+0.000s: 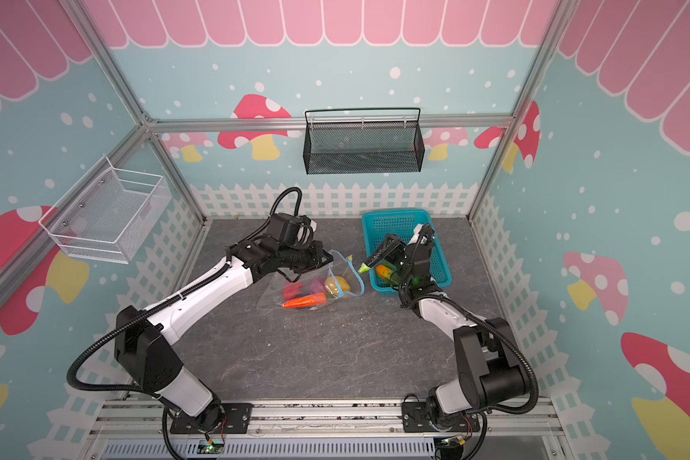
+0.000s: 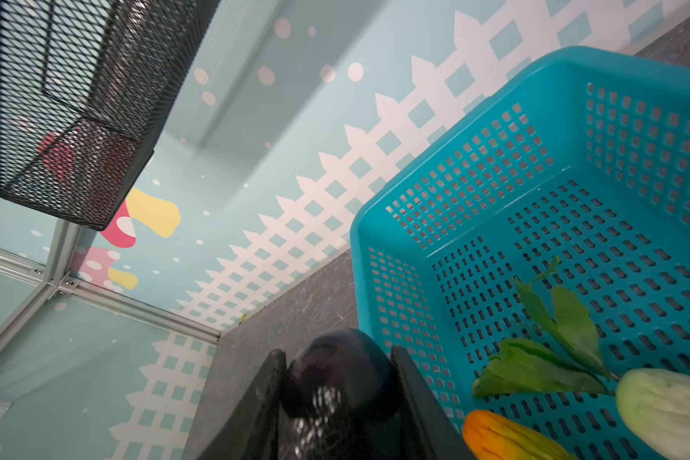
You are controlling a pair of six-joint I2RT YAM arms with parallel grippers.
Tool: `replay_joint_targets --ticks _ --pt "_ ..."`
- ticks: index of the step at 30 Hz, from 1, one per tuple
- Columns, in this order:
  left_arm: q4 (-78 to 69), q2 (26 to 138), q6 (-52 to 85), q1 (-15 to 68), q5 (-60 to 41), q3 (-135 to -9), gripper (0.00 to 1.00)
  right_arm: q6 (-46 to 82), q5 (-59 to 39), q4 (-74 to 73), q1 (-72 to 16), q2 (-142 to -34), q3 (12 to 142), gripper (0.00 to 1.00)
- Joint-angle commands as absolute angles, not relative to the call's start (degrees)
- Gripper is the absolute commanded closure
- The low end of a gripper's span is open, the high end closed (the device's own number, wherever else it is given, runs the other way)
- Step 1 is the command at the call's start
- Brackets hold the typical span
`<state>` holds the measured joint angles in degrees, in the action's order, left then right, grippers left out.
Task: Place the food in the zip-top bag and seal the zipper
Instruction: 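Lift the eggplant with the right gripper and carry it to the bag mouth, then lower the eggplant into the bag held by the left gripper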
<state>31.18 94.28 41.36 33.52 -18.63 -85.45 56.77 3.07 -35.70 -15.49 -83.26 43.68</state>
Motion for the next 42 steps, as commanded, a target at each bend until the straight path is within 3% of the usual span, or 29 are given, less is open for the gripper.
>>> replay_joint_targets --ticks 1,26,33,39,42 --pt "29.72 93.91 41.67 33.75 -17.48 -86.86 1.00 58.52 7.45 -37.97 -17.46 -81.49 42.78 0.70" --pt "29.44 93.92 41.22 33.70 -16.61 -88.20 1.00 59.47 9.77 -40.25 -35.15 -86.82 44.34 0.64" --pt "29.38 93.69 41.04 33.51 -16.52 -88.05 1.00 59.31 10.46 -40.39 -37.54 -87.88 43.84 0.53" --pt "29.25 93.55 40.86 33.39 -16.53 -88.02 1.00 59.05 11.09 -40.15 -37.80 -86.88 42.91 0.38" --pt "29.19 93.41 40.80 33.15 -16.50 -88.04 1.00 59.13 11.22 -39.82 -37.81 -86.34 42.32 0.36"
